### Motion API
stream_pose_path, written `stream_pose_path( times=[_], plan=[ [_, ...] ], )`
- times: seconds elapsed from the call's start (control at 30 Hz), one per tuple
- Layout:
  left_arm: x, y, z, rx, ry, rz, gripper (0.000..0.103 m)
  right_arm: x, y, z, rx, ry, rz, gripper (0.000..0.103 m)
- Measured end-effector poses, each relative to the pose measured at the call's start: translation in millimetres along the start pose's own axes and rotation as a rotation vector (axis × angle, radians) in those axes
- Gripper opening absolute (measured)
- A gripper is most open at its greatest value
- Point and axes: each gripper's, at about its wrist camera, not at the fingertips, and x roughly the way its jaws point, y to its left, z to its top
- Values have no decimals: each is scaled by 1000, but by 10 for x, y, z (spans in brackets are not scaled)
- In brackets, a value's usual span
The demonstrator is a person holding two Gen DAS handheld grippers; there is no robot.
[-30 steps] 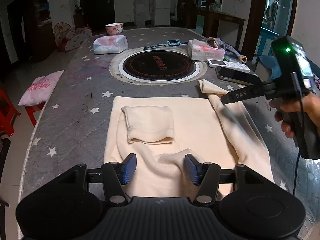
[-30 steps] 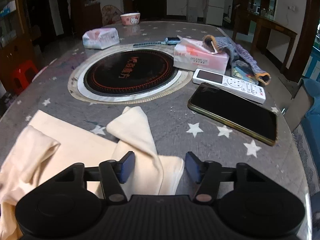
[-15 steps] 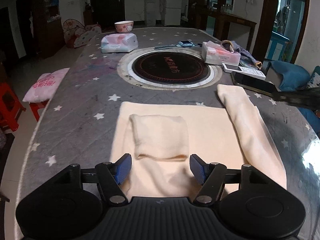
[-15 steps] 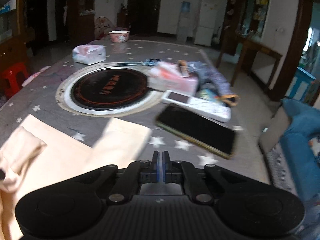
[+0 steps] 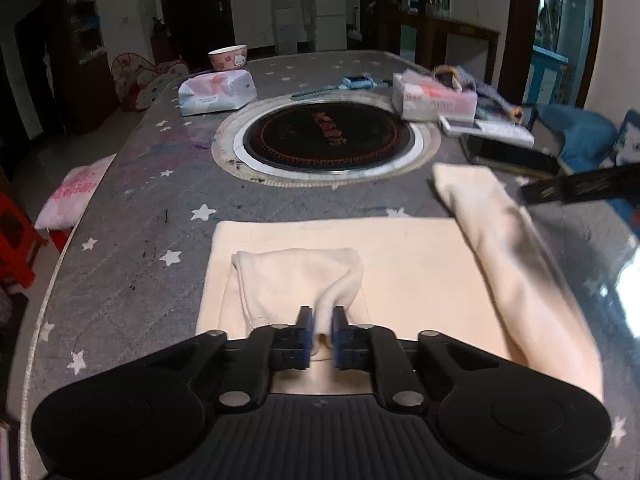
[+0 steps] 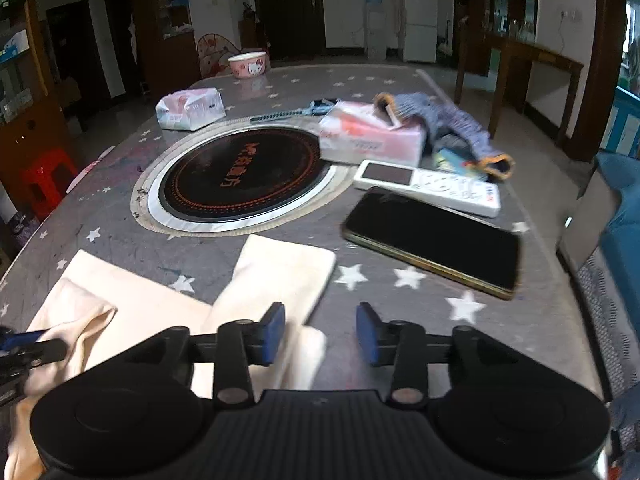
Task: Fold clothes
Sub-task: 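Lift the sweatshirt off the table with both grippers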
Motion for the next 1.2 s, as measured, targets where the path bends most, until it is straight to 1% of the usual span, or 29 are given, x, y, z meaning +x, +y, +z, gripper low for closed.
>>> stream_pose_path(
  times=[0.03, 0.2, 0.27, 0.3, 0.33, 0.43, 0.53, 0.67, 0.83, 0.93, 1.0, 1.1, 1.17, 1.2],
  plan=[
    [-47, 42, -2, -12, -11, 0, 8, 59, 17, 13, 5, 5, 4, 44],
    [-380, 341, -53, -99, -69, 17, 7, 342, 86, 67, 35, 29, 21, 46],
    [-557, 489, -101, -141, -96, 29, 6, 375, 97, 74, 40, 12, 25, 44],
    [-645, 561, -137, -156, -108, 40, 6, 385, 110, 81, 37, 6, 27, 30],
    [-733, 634, -175, -171, -119, 53, 6, 378, 121, 89, 35, 2, 32, 10],
    [-992, 855, -302, -215, -149, 95, 6, 304, 161, 108, 19, -29, 25, 3],
    [-1201, 1066, -454, -258, -159, 141, 6, 117, 182, 114, -11, -74, 1, 3],
    [-1443, 1319, -661, -299, -166, 204, 6, -294, 108, 102, -47, -129, -61, 2],
    [-1685, 1614, -891, -332, -164, 296, 6, -839, -185, -26, -49, -180, -170, 2],
    [-1824, 1809, -1032, -356, -158, 351, 6, -1139, -384, -180, -62, -197, -254, 2],
    [-1874, 1933, -1118, -372, -141, 387, 6, -1281, -518, -293, -53, -195, -289, 2],
    [-1851, 2071, -1241, -388, -93, 436, 7, -1385, -684, -514, -51, -162, -337, 2],
    [-1834, 2056, -1284, -381, -69, 445, 10, -1382, -742, -606, -38, -128, -314, 4],
    [-1826, 2045, -1304, -377, -58, 449, 11, -1380, -771, -652, -32, -111, -302, 8]
  ],
)
